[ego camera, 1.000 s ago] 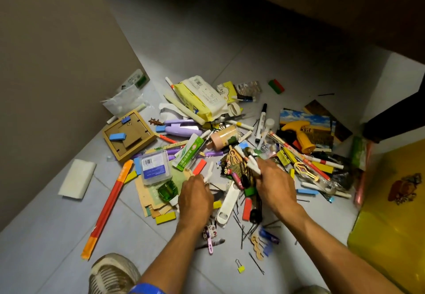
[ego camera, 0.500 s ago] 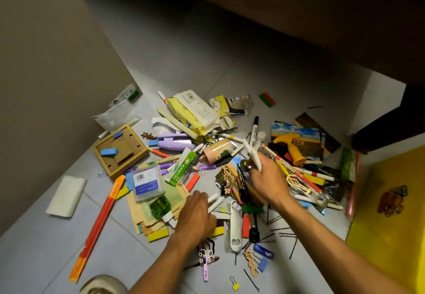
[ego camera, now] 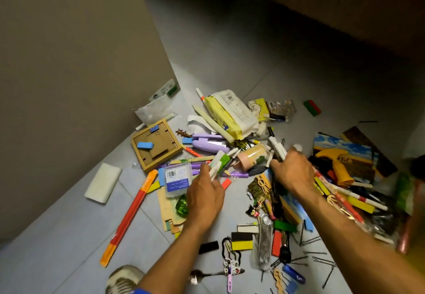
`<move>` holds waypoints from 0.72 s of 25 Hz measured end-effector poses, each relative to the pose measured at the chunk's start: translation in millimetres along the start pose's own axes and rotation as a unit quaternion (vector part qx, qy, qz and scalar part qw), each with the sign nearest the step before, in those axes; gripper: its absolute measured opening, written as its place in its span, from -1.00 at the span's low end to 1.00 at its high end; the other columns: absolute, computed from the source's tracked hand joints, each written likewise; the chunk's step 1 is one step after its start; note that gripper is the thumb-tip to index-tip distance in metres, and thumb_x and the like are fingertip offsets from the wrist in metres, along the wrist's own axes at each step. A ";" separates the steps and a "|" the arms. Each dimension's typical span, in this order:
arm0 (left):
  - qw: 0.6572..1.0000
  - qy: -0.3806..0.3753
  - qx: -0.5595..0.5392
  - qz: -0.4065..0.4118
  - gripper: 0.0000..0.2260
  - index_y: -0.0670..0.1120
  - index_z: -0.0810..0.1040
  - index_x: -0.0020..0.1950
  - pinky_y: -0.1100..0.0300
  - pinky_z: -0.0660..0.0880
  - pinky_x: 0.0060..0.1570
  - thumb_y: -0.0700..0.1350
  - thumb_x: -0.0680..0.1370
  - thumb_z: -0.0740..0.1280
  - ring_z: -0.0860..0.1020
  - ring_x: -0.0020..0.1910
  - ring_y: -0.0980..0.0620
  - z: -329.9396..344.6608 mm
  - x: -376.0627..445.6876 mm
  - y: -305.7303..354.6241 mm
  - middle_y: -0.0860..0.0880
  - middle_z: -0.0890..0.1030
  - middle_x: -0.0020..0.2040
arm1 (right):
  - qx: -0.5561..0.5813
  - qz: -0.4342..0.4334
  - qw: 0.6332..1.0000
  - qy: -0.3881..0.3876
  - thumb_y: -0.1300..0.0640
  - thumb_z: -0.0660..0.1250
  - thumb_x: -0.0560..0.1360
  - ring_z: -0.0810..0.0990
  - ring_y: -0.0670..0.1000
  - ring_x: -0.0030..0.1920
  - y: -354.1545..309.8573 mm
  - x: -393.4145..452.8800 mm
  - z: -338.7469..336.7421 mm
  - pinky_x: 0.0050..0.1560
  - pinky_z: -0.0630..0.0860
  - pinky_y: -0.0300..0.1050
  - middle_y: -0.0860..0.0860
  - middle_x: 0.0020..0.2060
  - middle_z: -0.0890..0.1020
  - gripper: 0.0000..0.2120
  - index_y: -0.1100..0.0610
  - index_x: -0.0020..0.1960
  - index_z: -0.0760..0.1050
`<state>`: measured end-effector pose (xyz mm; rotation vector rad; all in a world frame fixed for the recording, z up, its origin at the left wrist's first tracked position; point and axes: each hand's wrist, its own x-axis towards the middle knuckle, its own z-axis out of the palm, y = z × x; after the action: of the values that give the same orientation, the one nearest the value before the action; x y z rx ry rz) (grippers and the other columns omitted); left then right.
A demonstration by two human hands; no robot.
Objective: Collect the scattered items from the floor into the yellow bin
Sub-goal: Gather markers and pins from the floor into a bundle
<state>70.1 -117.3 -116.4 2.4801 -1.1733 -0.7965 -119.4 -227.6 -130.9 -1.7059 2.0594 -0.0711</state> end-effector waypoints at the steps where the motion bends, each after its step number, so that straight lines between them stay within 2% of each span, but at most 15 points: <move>1: 1.000 0.020 0.004 0.009 -0.66 0.06 0.33 0.34 0.15 0.46 -0.24 -0.07 0.58 0.30 0.49 -0.11 0.02 -4.5 13.7 5.5 -0.01 0.56 -0.03 | 0.007 0.006 1.000 -0.002 -0.04 0.34 0.43 0.45 0.07 -0.37 -0.2 -1.1 -1.6 -0.39 0.30 -0.15 0.03 -0.30 0.50 -0.74 0.13 -0.05 0.41; 5: 0.990 0.083 0.037 0.112 -0.74 0.03 0.50 0.19 0.18 0.35 -0.19 -0.10 0.52 0.39 0.47 -0.09 0.04 -15.9 63.0 21.6 -0.01 0.57 0.02 | -0.006 0.003 1.000 0.031 -0.07 0.30 0.41 0.43 0.14 -0.33 6.9 -3.7 -13.0 -0.39 0.26 -0.13 0.04 -0.31 0.48 -0.77 0.05 -0.05 0.40; 7: 0.984 0.047 0.045 0.163 -0.78 0.05 0.55 0.16 0.19 0.36 -0.21 -0.06 0.52 0.39 0.46 -0.13 0.06 -12.0 73.9 30.7 0.02 0.54 0.04 | -0.003 -0.012 0.999 0.042 -0.11 0.32 0.44 0.50 0.13 -0.35 6.6 -1.1 -22.5 -0.42 0.32 -0.15 0.03 -0.36 0.54 -0.78 0.04 -0.11 0.47; 9: 0.976 -0.023 0.071 0.206 -0.79 0.06 0.57 0.14 0.16 0.43 -0.20 -0.03 0.52 0.40 0.48 -0.16 0.05 -6.2 72.2 40.2 0.04 0.50 0.07 | 0.022 -0.030 0.998 0.040 -0.09 0.32 0.46 0.57 0.13 -0.34 1.4 6.8 -31.3 -0.38 0.44 -0.13 0.02 -0.38 0.59 -0.78 0.06 -0.17 0.52; 12: 0.963 -0.079 0.132 0.220 -0.78 0.02 0.57 0.14 0.05 0.57 -0.10 -0.05 0.50 0.42 0.53 -0.15 -0.01 2.2 55.6 38.0 0.01 0.37 0.13 | 0.061 -0.113 0.992 0.004 0.14 0.35 0.44 0.57 0.09 -0.33 -10.2 18.9 -29.3 -0.36 0.44 -0.12 0.01 -0.36 0.61 -0.96 0.02 -0.13 0.54; 14: 0.956 -0.079 0.177 0.219 -0.81 -0.02 0.57 0.12 0.09 0.59 -0.14 -0.07 0.52 0.41 0.52 -0.20 0.02 5.3 41.5 34.4 -0.02 0.32 0.19 | 0.045 -0.158 0.986 -0.024 0.25 0.35 0.42 0.57 0.07 -0.29 -19.8 26.6 -17.8 -0.30 0.46 -0.11 -0.01 -0.29 0.61 -0.81 -0.02 -0.06 0.54; 16: 0.949 -0.067 0.210 0.226 -0.82 -0.04 0.57 0.12 0.15 0.56 -0.19 -0.09 0.53 0.40 0.52 -0.23 0.03 4.3 33.9 33.0 -0.06 0.30 0.28 | 0.008 -0.174 0.984 -0.027 0.22 0.36 0.45 0.59 0.10 -0.21 -27.8 36.3 -5.5 -0.22 0.52 -0.06 0.00 -0.22 0.59 -0.81 0.02 0.04 0.54; 18: 0.946 -0.056 0.216 0.236 -0.75 -0.05 0.56 0.18 0.16 0.55 -0.19 -0.06 0.52 0.40 0.56 -0.18 -0.01 -2.1 33.5 29.9 -0.05 0.27 0.35 | 0.004 -0.172 0.985 -0.027 0.11 0.41 0.47 0.57 0.08 -0.19 -31.0 48.1 3.1 -0.17 0.57 0.01 0.02 -0.14 0.58 -0.82 0.02 0.07 0.54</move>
<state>70.1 -162.1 -112.7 2.3140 -2.0692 -0.5927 -95.7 -279.3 -138.6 -2.0183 1.7040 -0.1392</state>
